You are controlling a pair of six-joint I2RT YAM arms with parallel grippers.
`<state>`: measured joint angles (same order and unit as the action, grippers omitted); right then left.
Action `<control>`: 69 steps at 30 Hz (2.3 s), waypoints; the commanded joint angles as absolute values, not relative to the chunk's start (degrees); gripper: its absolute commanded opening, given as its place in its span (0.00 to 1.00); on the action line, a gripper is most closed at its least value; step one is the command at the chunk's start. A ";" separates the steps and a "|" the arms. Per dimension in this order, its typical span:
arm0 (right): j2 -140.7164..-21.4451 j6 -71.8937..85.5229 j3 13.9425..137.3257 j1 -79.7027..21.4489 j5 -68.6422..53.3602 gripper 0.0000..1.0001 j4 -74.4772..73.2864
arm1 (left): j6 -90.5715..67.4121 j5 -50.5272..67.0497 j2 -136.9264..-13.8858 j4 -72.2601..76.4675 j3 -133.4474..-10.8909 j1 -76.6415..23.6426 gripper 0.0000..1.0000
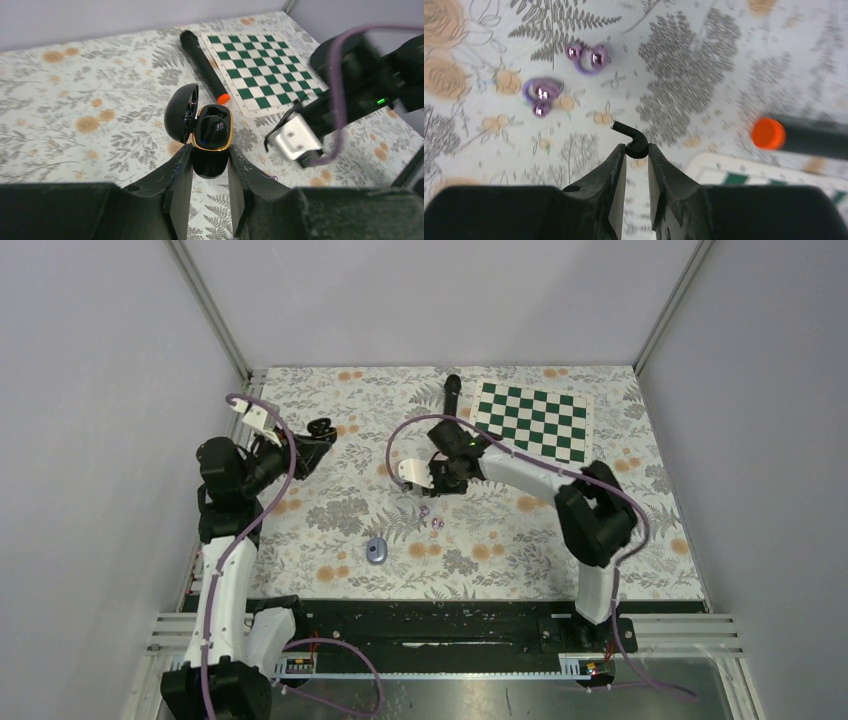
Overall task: Insert the wireless bluetooth earbuds into the charging case
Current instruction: Pick up the right earbud from the center of the board, then insert the right earbud into the right side groove of the charging case.
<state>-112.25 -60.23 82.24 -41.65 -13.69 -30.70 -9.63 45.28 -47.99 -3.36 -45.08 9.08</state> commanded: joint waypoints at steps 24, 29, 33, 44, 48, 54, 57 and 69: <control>-68.61 -92.10 67.33 -49.51 4.28 0.00 1.68 | -0.44 36.91 -60.73 37.01 -39.24 -23.93 0.00; -67.75 -96.35 65.36 -53.03 6.31 0.00 6.45 | 3.66 36.67 -56.36 32.14 -38.11 -26.25 0.00; -66.99 -99.63 62.45 -55.21 6.38 0.00 10.03 | 5.00 36.54 -54.68 31.67 -37.75 -27.41 0.00; -65.72 -100.02 59.99 -58.59 7.54 0.00 12.72 | 0.76 33.51 -55.21 32.61 -39.03 -28.56 0.00; -65.76 -100.50 58.79 -58.89 7.60 0.00 12.74 | 0.18 33.23 -55.04 33.26 -39.32 -28.53 0.00; -66.49 -101.27 58.41 -58.95 8.75 0.00 12.50 | -3.37 33.32 -54.67 33.79 -40.05 -28.57 0.00; -67.28 -101.89 58.69 -59.00 9.64 0.00 12.85 | -4.12 33.88 -54.49 34.23 -40.17 -28.56 0.00; -67.91 -103.90 58.36 -58.97 8.97 0.00 12.04 | -5.68 33.59 -54.59 35.56 -40.34 -28.60 0.00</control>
